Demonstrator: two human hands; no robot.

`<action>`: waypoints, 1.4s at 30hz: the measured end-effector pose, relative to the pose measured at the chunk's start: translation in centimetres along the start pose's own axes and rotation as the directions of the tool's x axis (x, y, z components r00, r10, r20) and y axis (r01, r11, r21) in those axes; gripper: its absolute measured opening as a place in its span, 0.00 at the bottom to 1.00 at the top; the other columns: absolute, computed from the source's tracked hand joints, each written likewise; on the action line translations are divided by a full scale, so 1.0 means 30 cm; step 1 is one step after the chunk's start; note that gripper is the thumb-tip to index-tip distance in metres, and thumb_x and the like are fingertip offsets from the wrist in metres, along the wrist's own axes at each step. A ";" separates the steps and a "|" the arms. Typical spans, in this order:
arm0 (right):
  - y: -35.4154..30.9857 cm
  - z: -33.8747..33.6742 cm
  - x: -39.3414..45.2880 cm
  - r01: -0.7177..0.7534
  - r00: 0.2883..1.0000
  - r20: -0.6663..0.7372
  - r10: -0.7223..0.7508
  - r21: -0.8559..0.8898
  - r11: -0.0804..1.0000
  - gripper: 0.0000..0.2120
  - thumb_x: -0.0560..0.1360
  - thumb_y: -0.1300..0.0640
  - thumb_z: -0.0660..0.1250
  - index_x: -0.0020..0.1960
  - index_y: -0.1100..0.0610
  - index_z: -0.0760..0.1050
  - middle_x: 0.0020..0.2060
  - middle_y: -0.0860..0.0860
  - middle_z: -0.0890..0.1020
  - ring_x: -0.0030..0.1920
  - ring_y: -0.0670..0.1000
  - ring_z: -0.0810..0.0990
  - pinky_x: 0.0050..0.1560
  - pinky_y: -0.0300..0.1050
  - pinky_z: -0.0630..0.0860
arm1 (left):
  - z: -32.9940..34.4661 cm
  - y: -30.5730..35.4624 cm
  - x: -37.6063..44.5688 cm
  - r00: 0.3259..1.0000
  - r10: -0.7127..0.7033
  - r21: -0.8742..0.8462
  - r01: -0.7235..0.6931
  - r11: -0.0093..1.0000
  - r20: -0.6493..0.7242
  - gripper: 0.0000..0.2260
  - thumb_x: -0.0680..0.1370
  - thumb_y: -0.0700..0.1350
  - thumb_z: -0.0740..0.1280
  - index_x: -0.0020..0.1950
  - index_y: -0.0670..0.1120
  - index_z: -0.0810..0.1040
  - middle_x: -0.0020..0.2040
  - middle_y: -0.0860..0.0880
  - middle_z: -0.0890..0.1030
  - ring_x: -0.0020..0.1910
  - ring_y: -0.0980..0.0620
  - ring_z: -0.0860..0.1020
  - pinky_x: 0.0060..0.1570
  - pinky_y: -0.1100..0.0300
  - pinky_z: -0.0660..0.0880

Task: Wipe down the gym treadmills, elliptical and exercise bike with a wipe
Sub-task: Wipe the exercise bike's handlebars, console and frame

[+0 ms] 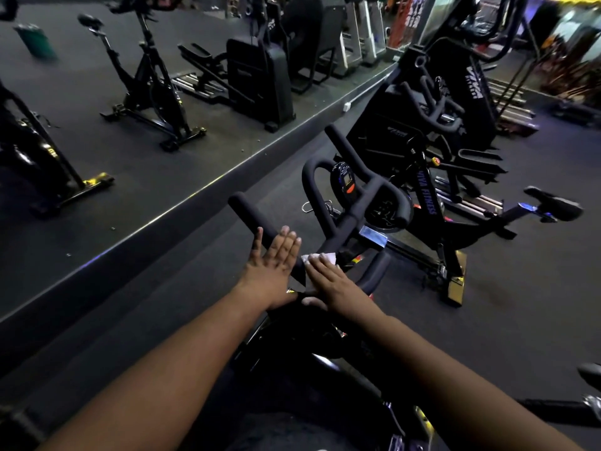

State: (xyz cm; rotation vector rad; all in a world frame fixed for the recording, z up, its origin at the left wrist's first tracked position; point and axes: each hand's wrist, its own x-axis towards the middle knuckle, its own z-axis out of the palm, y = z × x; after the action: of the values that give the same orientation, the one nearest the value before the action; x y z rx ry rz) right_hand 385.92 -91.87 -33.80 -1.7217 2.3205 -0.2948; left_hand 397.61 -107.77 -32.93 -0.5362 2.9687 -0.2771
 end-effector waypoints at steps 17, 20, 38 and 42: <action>0.004 -0.045 0.063 0.037 0.993 -0.100 -0.064 -0.251 0.967 0.27 0.81 0.52 0.59 0.72 0.70 0.70 0.70 0.68 0.73 0.73 0.69 0.69 0.74 0.63 0.60 | -0.007 0.000 -0.003 1.000 0.010 0.024 -0.010 1.000 0.008 0.50 0.78 0.72 0.51 0.78 0.40 0.26 0.80 0.43 0.28 0.77 0.42 0.25 0.69 0.28 0.27; -0.001 -0.048 0.121 -0.013 1.000 -0.027 0.009 -0.142 0.990 0.28 0.79 0.50 0.56 0.65 0.71 0.76 0.65 0.69 0.77 0.68 0.71 0.74 0.71 0.63 0.66 | 0.001 -0.006 -0.002 1.000 0.002 0.027 -0.002 1.000 0.007 0.50 0.78 0.72 0.51 0.77 0.40 0.25 0.80 0.43 0.27 0.76 0.42 0.24 0.66 0.28 0.23; 0.022 -0.133 0.131 0.445 0.874 -0.163 -0.458 -0.114 0.888 0.25 0.75 0.56 0.61 0.67 0.71 0.74 0.66 0.67 0.77 0.68 0.66 0.75 0.77 0.36 0.48 | -0.010 -0.055 -0.039 0.965 -0.249 0.005 0.250 0.968 -0.088 0.53 0.77 0.70 0.59 0.77 0.46 0.24 0.77 0.46 0.22 0.77 0.47 0.25 0.68 0.25 0.29; 0.085 -0.002 0.150 0.527 0.826 -0.110 -0.553 -0.200 0.826 0.26 0.73 0.61 0.64 0.69 0.69 0.73 0.65 0.64 0.79 0.67 0.61 0.78 0.75 0.45 0.62 | -0.034 -0.109 -0.079 0.941 -0.338 0.036 0.338 0.940 -0.027 0.53 0.76 0.71 0.61 0.78 0.48 0.25 0.77 0.47 0.23 0.77 0.48 0.26 0.70 0.24 0.37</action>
State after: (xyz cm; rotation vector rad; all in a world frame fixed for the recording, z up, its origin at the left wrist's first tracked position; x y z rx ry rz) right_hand 382.34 -95.44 -34.82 -2.5170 1.9392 -0.3639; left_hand 400.77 -109.77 -31.10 -1.0458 2.8679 -0.3729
